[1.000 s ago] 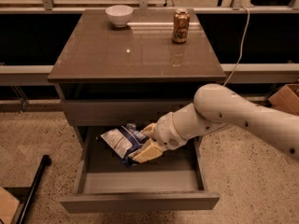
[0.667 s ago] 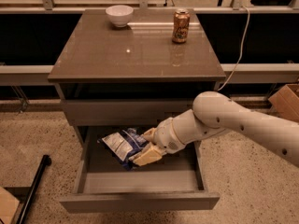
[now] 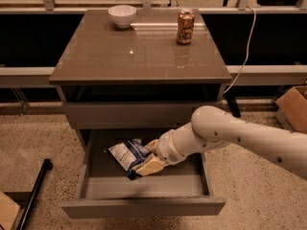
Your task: Place blue chip bag into middle drawer
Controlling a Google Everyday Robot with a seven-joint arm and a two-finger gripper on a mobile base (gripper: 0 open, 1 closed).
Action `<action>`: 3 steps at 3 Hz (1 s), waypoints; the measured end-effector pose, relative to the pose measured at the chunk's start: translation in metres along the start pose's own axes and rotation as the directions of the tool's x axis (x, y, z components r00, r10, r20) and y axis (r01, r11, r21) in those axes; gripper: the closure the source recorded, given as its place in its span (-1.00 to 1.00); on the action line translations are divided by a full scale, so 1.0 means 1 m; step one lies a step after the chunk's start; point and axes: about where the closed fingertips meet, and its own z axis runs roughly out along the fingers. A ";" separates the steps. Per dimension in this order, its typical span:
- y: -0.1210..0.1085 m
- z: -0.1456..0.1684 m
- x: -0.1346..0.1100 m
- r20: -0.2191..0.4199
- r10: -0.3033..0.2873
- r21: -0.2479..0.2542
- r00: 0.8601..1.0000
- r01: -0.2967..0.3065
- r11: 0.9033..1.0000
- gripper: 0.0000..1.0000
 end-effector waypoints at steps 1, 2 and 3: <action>-0.021 0.022 0.040 0.021 0.040 0.016 0.999 -0.040 0.999 1.00; -0.034 0.042 0.082 0.019 0.100 0.014 0.995 -0.101 0.995 0.62; -0.055 0.056 0.119 0.027 0.157 0.024 0.987 -0.157 0.987 0.15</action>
Offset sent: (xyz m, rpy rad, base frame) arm 0.0249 -0.0494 -0.1483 0.0160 0.1181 -0.1373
